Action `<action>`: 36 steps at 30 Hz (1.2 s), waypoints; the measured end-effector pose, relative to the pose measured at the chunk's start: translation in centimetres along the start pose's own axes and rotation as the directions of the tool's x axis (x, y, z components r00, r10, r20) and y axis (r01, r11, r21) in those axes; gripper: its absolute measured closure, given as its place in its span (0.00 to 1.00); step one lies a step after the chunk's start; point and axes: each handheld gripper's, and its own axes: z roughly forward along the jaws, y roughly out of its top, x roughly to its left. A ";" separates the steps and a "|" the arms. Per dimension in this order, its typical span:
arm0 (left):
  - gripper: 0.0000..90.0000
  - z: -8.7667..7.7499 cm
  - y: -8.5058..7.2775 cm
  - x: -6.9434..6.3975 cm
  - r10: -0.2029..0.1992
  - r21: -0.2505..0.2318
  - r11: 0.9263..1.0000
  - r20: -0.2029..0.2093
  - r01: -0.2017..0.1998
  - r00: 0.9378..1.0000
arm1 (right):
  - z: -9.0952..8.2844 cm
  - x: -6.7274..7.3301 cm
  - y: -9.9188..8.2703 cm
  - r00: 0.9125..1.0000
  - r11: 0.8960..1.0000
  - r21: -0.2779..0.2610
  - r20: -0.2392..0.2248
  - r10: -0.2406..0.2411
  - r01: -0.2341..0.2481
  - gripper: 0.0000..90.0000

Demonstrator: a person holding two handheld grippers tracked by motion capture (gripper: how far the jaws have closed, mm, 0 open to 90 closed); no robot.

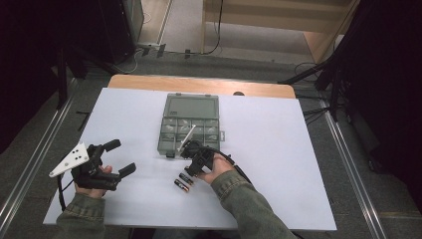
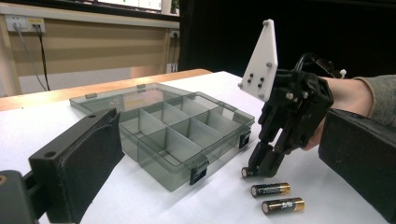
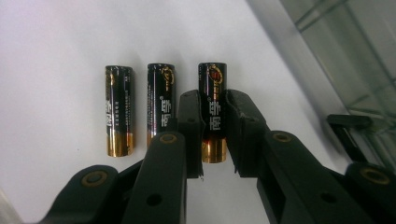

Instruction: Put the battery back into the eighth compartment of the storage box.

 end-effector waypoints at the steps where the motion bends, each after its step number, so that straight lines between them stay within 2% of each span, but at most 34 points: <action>1: 0.00 0.0 0.0 0.0 0.000 0.000 1.000 0.000 0.000 1.000 | 0.0 0.0 0.0 1.000 1.000 0.000 0.000 0.000 0.000 0.87; 3: 0.00 0.0 0.0 0.0 0.000 0.001 1.000 0.000 0.000 1.000 | -0.4 -0.3 -0.1 1.000 1.000 -0.016 -0.013 0.014 -0.014 0.87; 5: 0.00 0.0 0.0 -0.1 0.002 0.002 1.000 0.001 -0.002 1.000 | -1.0 -0.5 -0.3 0.999 0.998 -0.055 -0.029 0.028 -0.030 0.87; 7: 0.00 0.0 0.0 0.0 0.002 0.002 1.000 0.001 -0.002 1.000 | -1.3 -0.6 -0.3 0.998 0.997 -0.066 -0.037 0.042 -0.044 0.87; 9: 0.00 0.0 0.0 -0.1 0.002 -0.001 1.000 -0.001 -0.002 1.000 | -1.9 -0.9 -0.5 0.997 0.992 -0.112 -0.051 0.061 -0.067 0.87; 14: 0.00 0.0 0.0 0.0 0.004 0.002 1.000 0.000 -0.004 1.000 | -2.5 -1.6 -0.8 0.992 0.979 -0.172 -0.085 0.098 -0.112 0.87; 18: 0.00 0.0 0.0 0.0 0.004 0.001 1.000 -0.001 -0.004 1.000 | -3.0 -2.6 -1.2 0.985 0.961 -0.228 -0.108 0.133 -0.155 0.87; 19: 0.00 0.0 0.0 0.0 0.004 0.001 1.000 -0.001 -0.004 1.000 | -3.0 -2.6 -1.2 0.985 0.961 -0.228 -0.108 0.133 -0.155 0.87; 20: 0.00 0.0 0.0 0.0 0.004 0.000 1.000 -0.001 -0.004 1.000 | -3.2 -3.0 -1.4 0.979 0.949 -0.253 -0.123 0.163 -0.190 0.87; 24: 0.00 0.0 0.0 0.0 0.005 0.002 1.000 -0.002 -0.005 1.000 | -3.4 -3.6 -1.9 0.965 0.926 -0.276 -0.130 0.228 -0.257 0.87; 28: 0.00 0.0 0.0 0.0 0.004 0.002 1.000 -0.001 -0.004 1.000 | -3.6 -4.1 -2.2 0.941 0.894 -0.297 -0.127 0.312 -0.337 0.87; 31: 0.00 0.1 0.0 0.0 0.002 0.002 1.000 -0.001 -0.002 1.000 | -3.7 -4.6 -2.5 0.922 0.871 -0.304 -0.152 0.357 -0.387 0.87; 36: 0.00 0.1 0.0 0.0 0.001 0.004 1.000 0.000 -0.001 1.000 | -4.1 -5.4 -3.3 0.882 0.812 -0.346 -0.180 0.435 -0.471 0.87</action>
